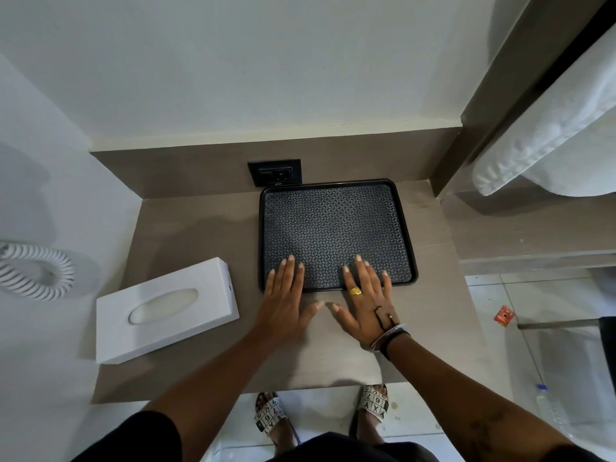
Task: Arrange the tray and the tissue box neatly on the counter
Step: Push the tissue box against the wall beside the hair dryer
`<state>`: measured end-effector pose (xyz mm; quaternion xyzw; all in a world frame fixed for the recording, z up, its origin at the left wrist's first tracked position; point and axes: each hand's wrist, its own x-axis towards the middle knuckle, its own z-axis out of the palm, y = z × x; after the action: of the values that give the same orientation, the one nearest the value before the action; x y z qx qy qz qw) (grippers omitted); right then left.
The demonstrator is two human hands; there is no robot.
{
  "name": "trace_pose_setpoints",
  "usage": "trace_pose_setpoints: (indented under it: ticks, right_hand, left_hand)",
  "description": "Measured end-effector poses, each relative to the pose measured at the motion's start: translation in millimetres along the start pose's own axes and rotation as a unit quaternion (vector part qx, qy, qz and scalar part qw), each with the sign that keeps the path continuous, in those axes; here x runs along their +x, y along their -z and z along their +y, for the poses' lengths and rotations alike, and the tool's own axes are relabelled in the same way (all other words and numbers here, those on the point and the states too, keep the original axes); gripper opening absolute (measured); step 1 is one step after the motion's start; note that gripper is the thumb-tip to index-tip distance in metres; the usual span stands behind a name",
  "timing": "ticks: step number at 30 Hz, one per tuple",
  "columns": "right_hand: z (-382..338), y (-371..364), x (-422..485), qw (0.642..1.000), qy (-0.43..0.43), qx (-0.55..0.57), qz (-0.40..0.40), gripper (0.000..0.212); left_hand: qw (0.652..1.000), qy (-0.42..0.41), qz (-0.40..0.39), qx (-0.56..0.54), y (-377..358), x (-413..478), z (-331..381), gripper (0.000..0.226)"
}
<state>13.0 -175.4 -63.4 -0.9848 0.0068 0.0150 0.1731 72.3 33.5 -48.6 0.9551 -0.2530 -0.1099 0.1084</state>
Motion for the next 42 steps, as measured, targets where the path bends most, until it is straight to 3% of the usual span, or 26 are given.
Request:
trace_pose_setpoints:
  ticks: [3, 9, 12, 16, 21, 31, 36, 42]
  right_hand:
    - [-23.7, -4.1, -14.0, 0.998, 0.064, 0.008, 0.000, 0.075]
    - [-77.9, -28.9, -24.6, 0.981, 0.167, -0.022, -0.099, 0.086]
    - [-106.8, -42.1, -20.8, 0.971, 0.194, -0.036, -0.134, 0.093]
    - [-135.5, -57.7, -14.2, 0.969, 0.178, -0.070, -0.157, 0.098]
    - [-159.5, -67.1, -4.4, 0.966, 0.171, -0.100, -0.165, 0.101]
    - [-164.9, -68.3, -4.3, 0.972, 0.151, -0.100, -0.152, 0.100]
    - [-165.6, -69.1, -4.6, 0.971, 0.152, -0.106, -0.148, 0.099]
    - [-166.4, -70.5, -2.8, 0.970, 0.151, -0.115, -0.151, 0.098]
  left_hand:
    - [0.998, -0.006, 0.047, -0.030, 22.4, -6.6, -15.7, 0.091]
    - [0.998, -0.016, 0.066, 0.001, 75.0, -22.4, -80.4, 0.106]
    - [0.999, -0.005, -0.007, 0.041, 86.7, -40.9, -131.4, 0.123]
    - [0.981, 0.014, -0.169, 0.097, 91.6, -64.0, -201.6, 0.147]
    - [0.971, 0.041, -0.202, 0.122, 93.9, -73.4, -243.2, 0.160]
    - [0.989, 0.047, -0.106, 0.087, 90.1, -78.1, -239.3, 0.144]
    - [0.980, 0.194, -0.043, 0.001, 96.4, -64.5, -231.8, 0.142]
    - [0.913, 0.390, 0.072, -0.093, 116.2, -22.1, -229.0, 0.136]
